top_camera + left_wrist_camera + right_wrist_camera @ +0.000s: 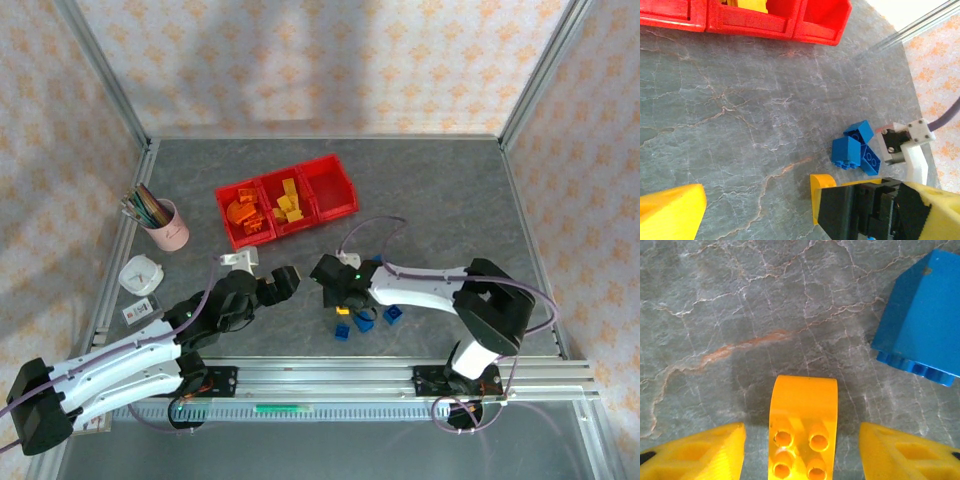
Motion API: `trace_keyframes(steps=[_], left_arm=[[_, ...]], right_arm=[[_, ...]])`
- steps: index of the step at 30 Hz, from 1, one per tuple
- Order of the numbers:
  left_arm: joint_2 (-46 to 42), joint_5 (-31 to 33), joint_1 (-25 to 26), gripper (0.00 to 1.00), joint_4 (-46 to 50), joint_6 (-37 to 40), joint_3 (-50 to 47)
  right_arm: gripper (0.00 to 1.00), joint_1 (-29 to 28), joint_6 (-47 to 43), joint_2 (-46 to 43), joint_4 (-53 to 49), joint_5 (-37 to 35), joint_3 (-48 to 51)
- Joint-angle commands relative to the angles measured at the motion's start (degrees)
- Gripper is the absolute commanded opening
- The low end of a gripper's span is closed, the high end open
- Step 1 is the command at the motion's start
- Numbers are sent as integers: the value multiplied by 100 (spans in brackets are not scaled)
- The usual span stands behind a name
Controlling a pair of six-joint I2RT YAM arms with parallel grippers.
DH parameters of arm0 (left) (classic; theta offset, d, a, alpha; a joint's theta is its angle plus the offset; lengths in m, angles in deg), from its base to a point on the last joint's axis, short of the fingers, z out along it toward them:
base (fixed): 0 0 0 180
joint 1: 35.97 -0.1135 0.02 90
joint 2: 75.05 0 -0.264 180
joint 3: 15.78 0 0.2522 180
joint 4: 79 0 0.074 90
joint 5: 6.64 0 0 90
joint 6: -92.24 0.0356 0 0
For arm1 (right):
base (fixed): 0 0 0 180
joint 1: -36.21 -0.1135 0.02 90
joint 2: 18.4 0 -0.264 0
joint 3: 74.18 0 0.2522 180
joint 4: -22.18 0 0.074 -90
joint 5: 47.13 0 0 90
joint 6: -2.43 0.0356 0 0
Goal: Sort the legos into containers by color
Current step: Pick up the lego from the bottom-center of the table, then place the lego in the container.
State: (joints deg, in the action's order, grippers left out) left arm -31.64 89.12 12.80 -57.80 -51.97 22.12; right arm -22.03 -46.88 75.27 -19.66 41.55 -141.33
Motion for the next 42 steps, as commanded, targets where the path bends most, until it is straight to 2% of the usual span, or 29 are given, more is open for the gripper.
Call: trace_keyframes(steps=[1, 17, 25, 34, 42], left_arm=[[-131, 222, 31, 99, 107, -82, -76], [-202, 326, 27, 99, 194, -42, -94], [-268, 569, 31, 99, 444, 53, 81], [-396, 1036, -74, 99, 920, 440, 566], [-317, 536, -911, 99, 981, 889, 902]], right_arm=[[58, -30, -109, 248, 89, -202, -144], [34, -37, -384, 500, 180, -243, -360], [32, 62, -694, 208, 39, -382, -771], [32, 601, -1445, 600, 275, -403, -1951], [32, 993, -2070, 1852, 299, -466, -3813]])
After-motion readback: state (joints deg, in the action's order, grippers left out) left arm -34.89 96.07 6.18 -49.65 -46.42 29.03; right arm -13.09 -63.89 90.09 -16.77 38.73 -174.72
